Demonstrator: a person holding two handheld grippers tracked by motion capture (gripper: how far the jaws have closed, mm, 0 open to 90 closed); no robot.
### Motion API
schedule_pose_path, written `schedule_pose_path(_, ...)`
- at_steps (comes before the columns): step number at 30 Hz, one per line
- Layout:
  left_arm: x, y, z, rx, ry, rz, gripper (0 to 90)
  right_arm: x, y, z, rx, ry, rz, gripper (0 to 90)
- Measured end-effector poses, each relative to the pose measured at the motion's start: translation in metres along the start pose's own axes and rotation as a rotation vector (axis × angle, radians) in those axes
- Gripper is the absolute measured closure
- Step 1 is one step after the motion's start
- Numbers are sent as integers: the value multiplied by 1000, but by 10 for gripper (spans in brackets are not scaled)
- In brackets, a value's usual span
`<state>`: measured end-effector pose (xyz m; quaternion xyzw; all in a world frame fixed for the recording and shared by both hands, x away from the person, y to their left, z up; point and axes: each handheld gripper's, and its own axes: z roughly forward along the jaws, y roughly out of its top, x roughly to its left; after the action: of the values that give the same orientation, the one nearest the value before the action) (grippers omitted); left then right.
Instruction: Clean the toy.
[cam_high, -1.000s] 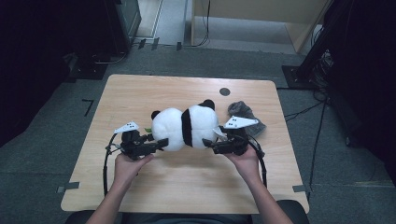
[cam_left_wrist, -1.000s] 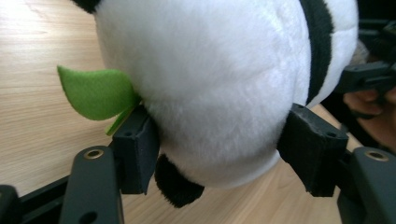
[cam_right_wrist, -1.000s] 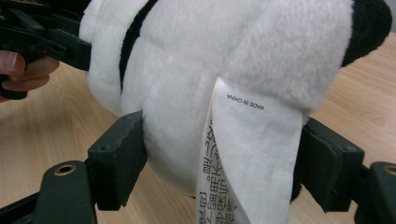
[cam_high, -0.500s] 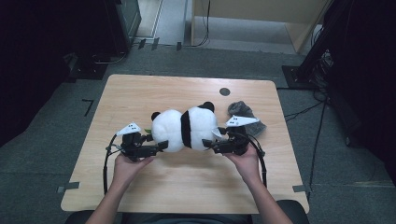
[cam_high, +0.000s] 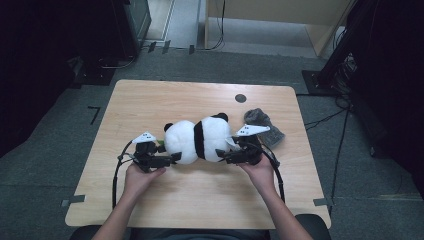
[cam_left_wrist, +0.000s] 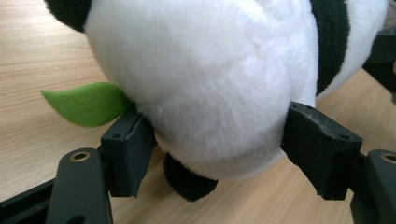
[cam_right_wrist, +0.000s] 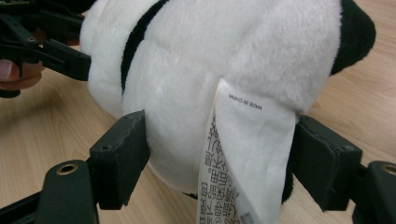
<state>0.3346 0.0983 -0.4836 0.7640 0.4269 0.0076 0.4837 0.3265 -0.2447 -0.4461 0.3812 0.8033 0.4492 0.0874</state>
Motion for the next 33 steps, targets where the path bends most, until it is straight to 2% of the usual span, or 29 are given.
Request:
schedule_pose_path(2,3,0,1,-14,10,-7,268,-2,0,1,-7,2,0,242)
schedule_pose_path(6,6,0,1,-36,41,25,266,-6,0,6,-16,-10,-6,246)
schedule_pose_path(14,8,0,2,-65,26,20,268,-12,2,8,-27,-13,-8,245)
schedule_pose_path(20,4,3,-7,-86,22,27,271,-12,4,1,-19,-38,-48,258)
schedule_pose_path(22,3,5,-10,-95,23,35,271,-12,4,-2,-21,-41,-51,260)
schedule_pose_path(25,-1,11,-12,-54,45,85,271,-14,4,-6,-23,-48,-51,262)
schedule_pose_path(27,-3,13,-13,-68,48,110,270,-15,4,-9,-26,-52,-44,266)
schedule_pose_path(29,-3,16,-14,-86,34,99,267,-17,5,-14,-33,-58,-44,275)
schedule_pose_path(33,-3,21,-16,-90,30,116,265,-20,7,-21,-52,-64,-33,298)
